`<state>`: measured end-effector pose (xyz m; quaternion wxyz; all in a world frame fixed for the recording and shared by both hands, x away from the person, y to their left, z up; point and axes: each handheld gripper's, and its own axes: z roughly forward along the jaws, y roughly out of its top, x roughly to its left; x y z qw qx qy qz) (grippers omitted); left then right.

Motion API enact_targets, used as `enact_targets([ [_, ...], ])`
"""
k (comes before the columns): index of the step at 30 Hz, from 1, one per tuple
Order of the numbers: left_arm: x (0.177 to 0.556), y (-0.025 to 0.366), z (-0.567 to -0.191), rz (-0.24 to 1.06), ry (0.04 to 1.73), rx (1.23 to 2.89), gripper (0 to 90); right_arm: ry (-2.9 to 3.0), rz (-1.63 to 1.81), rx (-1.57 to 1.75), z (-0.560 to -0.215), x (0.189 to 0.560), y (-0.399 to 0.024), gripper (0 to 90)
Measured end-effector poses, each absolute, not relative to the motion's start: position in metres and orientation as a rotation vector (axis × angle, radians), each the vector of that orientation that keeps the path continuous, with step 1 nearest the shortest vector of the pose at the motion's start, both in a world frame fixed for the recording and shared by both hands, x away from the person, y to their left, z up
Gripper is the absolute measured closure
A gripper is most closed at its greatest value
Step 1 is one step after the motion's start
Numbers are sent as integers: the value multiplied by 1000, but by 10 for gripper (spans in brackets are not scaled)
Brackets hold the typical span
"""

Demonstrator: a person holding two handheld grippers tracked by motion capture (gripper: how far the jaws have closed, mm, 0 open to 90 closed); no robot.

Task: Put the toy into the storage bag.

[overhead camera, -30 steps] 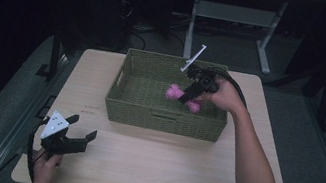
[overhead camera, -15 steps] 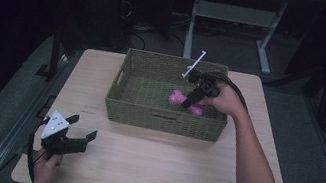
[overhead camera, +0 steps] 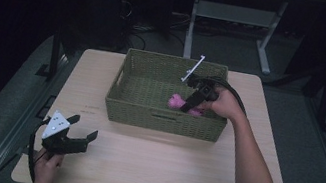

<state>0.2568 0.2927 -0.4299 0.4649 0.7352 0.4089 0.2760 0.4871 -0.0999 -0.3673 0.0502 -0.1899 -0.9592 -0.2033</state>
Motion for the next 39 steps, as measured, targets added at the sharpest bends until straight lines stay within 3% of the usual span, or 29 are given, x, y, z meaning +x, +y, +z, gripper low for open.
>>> enact_targets([
  [39, 256, 292, -430, 679, 1000, 1806, 139, -2899, -730, -662, -353, 477, -118, 482],
])
